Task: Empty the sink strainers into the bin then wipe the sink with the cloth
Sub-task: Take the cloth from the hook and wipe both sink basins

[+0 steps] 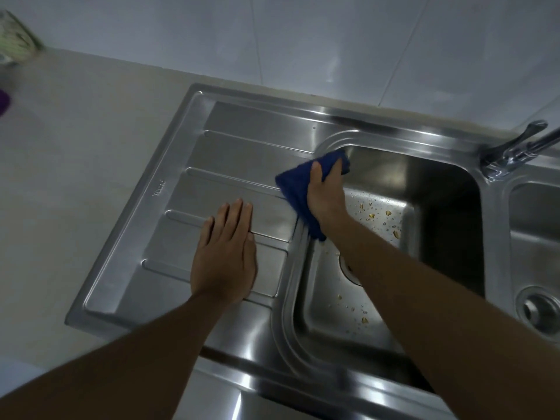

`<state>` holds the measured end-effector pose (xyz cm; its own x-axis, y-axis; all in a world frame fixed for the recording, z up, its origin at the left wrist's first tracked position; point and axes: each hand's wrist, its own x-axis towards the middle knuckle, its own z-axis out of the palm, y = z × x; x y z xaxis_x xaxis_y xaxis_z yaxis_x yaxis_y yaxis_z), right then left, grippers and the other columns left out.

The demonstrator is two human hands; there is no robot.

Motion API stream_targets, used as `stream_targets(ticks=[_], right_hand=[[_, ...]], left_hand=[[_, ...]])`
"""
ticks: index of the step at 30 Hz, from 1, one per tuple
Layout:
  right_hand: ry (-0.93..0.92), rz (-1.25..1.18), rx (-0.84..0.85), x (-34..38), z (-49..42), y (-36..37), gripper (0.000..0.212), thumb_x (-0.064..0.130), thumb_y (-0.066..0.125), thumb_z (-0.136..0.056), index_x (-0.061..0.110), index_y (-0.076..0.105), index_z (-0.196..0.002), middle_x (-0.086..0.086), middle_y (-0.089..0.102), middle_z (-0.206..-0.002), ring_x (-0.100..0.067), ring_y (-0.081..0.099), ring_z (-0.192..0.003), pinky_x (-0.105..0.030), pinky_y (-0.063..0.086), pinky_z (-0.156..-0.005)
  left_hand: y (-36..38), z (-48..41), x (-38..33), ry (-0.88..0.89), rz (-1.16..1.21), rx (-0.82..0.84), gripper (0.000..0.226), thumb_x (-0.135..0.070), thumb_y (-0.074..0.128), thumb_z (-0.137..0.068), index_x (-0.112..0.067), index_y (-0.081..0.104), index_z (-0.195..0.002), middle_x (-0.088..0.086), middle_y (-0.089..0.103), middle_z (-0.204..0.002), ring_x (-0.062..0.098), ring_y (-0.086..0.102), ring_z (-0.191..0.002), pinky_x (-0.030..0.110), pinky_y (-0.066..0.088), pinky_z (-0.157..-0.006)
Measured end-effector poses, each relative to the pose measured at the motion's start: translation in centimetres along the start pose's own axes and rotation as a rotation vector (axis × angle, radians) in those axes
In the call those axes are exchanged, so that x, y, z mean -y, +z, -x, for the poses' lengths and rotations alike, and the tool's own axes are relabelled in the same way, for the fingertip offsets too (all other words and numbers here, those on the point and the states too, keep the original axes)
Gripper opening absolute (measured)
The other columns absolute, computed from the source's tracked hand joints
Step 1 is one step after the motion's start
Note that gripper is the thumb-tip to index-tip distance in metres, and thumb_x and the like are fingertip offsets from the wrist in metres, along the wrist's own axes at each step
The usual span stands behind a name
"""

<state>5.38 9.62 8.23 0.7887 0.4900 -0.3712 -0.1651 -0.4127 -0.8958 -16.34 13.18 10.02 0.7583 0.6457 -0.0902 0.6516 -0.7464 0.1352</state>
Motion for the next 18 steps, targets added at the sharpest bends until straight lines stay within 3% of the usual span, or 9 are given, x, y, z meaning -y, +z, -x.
stream_targets(ticks=[3, 7, 9, 13, 15, 18], right_hand=[[0.041, 0.049, -0.07, 0.8, -1.2, 0.7, 0.066, 0.042, 0.03, -0.108, 0.019, -0.003, -0.16, -0.017, 0.035, -0.158, -0.036, 0.043, -0.139, -0.047, 0.033, -0.116], [-0.099, -0.016, -0.05, -2.6, 5.8, 0.8, 0.061, 0.044, 0.039, -0.105, 0.03, 0.013, -0.159, -0.001, 0.033, -0.161, -0.021, 0.036, -0.144, -0.029, 0.024, -0.113], [-0.116, -0.016, -0.032, -3.4, 7.3, 0.5, 0.061, 0.045, 0.04, -0.104, 0.032, 0.016, -0.158, 0.003, 0.033, -0.161, -0.017, 0.035, -0.145, -0.026, 0.023, -0.111], [-0.005, 0.025, -0.027, -0.3, 1.0, 0.1, 0.063, 0.039, 0.035, -0.108, 0.02, 0.007, -0.161, -0.013, 0.031, -0.161, -0.03, 0.036, -0.144, -0.041, 0.026, -0.119], [0.068, 0.019, -0.053, 1.2, -1.2, 0.1, 0.064, 0.042, 0.03, -0.109, 0.022, -0.001, -0.161, -0.019, 0.037, -0.157, -0.037, 0.044, -0.138, -0.047, 0.033, -0.116], [0.027, 0.084, -0.067, -0.1, 1.8, 0.5, 0.06, 0.044, 0.03, -0.108, 0.03, 0.003, -0.16, -0.021, 0.051, -0.146, -0.038, 0.054, -0.127, -0.048, 0.04, -0.109]], left_hand=[[0.2, 0.0, 0.2, 0.005, -0.008, -0.001, 0.06, -0.035, 0.011, -0.103, -0.016, 0.012, -0.16, 0.004, 0.012, -0.168, 0.021, 0.006, -0.156, 0.044, 0.011, -0.126], [0.2, 0.0, 0.3, 0.002, -0.002, 0.0, 0.061, -0.036, 0.009, -0.103, -0.016, 0.011, -0.16, 0.004, 0.011, -0.168, 0.021, 0.004, -0.156, 0.044, 0.01, -0.126], [0.2, -0.1, 0.2, 0.001, 0.0, 0.004, 0.061, -0.036, 0.008, -0.103, -0.016, 0.011, -0.16, 0.004, 0.01, -0.168, 0.021, 0.004, -0.156, 0.043, 0.008, -0.127], [-0.1, 0.0, 0.0, -0.01, 0.017, -0.001, 0.061, -0.035, 0.011, -0.102, -0.017, 0.013, -0.161, 0.003, 0.012, -0.168, 0.021, 0.006, -0.156, 0.044, 0.01, -0.126], [0.0, -0.1, 0.1, -0.011, 0.011, -0.004, 0.061, -0.034, 0.011, -0.102, -0.017, 0.013, -0.161, 0.003, 0.012, -0.168, 0.021, 0.006, -0.156, 0.044, 0.011, -0.126], [0.2, -0.1, 0.1, -0.006, -0.001, -0.003, 0.06, -0.034, 0.012, -0.103, -0.016, 0.012, -0.161, 0.003, 0.011, -0.168, 0.021, 0.005, -0.156, 0.044, 0.011, -0.126]])
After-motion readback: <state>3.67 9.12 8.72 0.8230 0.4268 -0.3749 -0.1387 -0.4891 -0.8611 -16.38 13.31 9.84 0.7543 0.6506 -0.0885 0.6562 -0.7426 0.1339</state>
